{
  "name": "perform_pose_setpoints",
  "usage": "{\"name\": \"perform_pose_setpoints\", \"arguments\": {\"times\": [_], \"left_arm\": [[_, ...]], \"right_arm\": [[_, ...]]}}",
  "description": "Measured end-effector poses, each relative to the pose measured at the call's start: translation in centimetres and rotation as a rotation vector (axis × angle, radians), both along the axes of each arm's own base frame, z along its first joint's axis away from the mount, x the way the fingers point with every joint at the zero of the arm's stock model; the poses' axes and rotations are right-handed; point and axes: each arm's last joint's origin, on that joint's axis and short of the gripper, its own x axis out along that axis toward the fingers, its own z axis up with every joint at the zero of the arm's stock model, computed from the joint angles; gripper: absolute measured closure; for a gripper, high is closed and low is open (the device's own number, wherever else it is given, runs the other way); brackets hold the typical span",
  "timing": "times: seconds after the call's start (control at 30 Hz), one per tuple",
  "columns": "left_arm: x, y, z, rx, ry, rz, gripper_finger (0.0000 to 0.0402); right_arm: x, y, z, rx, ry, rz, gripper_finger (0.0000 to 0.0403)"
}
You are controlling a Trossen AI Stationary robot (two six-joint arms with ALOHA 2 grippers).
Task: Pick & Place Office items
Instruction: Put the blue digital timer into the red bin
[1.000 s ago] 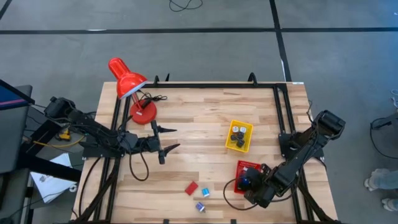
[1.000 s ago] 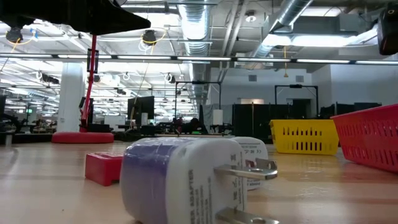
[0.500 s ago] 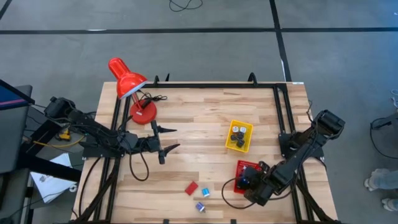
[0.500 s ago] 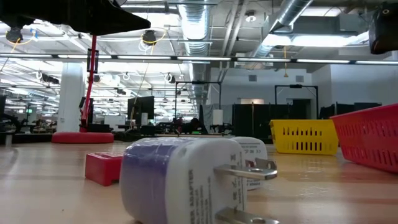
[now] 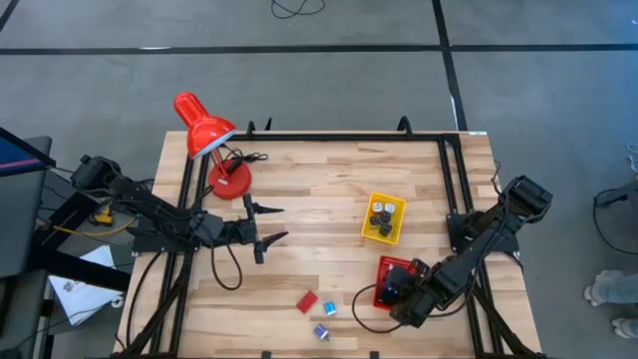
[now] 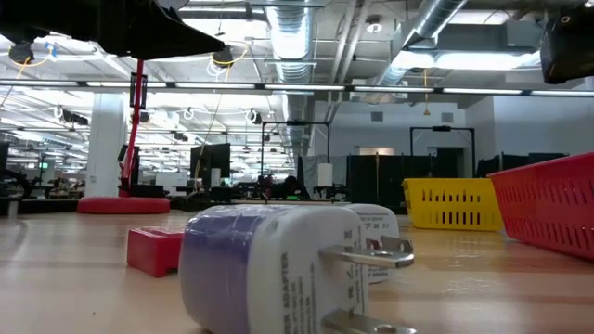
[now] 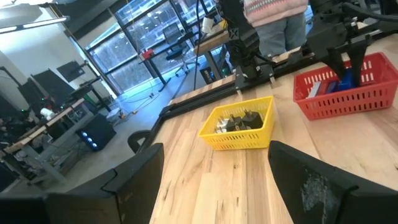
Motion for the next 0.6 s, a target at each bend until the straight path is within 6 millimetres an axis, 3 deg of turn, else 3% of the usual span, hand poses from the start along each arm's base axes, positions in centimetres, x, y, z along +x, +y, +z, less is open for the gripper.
{"name": "perform_pose_setpoints", "arguments": {"times": [0.2, 0.6], "left_arm": [[0.00, 0.00, 0.00, 0.000, 0.000, 0.000, 0.0120], [0.00, 0.00, 0.00, 0.000, 0.000, 0.000, 0.0120]], "right_arm": [[0.36, 0.60, 0.10, 0.081, -0.015, 0.029, 0.0355], [0.30, 0.37, 0.52, 0.005, -0.016, 0.042, 0.0354]]}}
